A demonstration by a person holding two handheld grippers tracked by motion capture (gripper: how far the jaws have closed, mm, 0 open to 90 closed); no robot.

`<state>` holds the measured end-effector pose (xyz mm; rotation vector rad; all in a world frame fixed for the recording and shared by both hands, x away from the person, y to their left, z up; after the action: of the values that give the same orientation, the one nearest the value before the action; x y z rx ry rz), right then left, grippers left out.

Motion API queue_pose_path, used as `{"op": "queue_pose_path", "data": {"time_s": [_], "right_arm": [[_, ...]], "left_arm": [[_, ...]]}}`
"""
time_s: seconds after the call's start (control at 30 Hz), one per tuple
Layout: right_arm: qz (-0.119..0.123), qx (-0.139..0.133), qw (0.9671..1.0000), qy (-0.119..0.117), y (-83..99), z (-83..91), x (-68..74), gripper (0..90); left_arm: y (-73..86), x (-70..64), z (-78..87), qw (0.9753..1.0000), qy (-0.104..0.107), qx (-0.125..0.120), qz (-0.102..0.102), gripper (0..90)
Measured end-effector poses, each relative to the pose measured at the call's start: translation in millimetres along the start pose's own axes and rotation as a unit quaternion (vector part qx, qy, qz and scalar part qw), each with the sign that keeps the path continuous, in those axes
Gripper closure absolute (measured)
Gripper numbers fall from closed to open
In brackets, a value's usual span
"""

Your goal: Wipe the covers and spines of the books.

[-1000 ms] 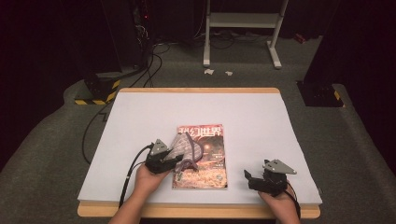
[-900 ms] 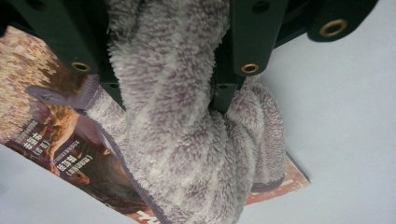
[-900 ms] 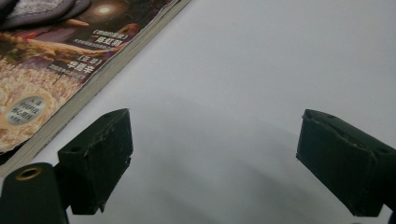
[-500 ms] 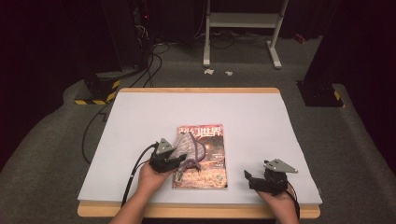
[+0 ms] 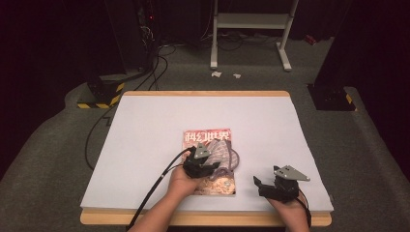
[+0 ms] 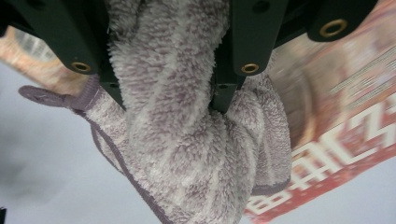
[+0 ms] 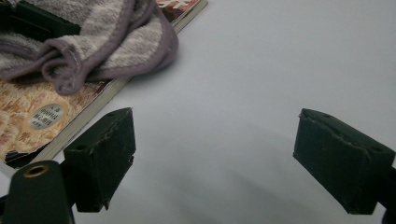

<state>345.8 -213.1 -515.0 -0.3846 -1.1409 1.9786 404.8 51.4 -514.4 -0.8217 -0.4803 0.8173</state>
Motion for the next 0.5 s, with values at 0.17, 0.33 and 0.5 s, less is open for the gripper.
{"op": "queue_pose_path", "data": {"time_s": [0.17,0.33,0.5], "right_arm": [[0.001,0.0,1.0,0.003,0.3,0.1,0.3,13.9],[0.005,0.0,1.0,0.001,0.2,0.6,1.0,14.2],[0.003,0.005,1.0,0.001,1.1,-0.5,1.5,14.6]], "left_arm": [[-6.1,-13.0,-6.5,1.0,0.005,-0.001,-0.008,60.2],[-0.4,-5.2,-1.1,0.9999,0.005,-0.004,-0.011,60.1],[10.8,12.9,10.8,0.9999,-0.009,-0.005,-0.009,60.1]]}}
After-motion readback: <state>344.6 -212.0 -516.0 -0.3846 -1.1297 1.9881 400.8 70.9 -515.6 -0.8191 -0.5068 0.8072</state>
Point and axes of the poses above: each handheld gripper's, and its own axes: z roughly backward along the jaws, y roughly out of its underside, x roughly to its left, the point moved 3 cm from there along -z, roughly forward along the jaws, and after that the axes turned 12 degrees about -y, right-handed, at the moved point
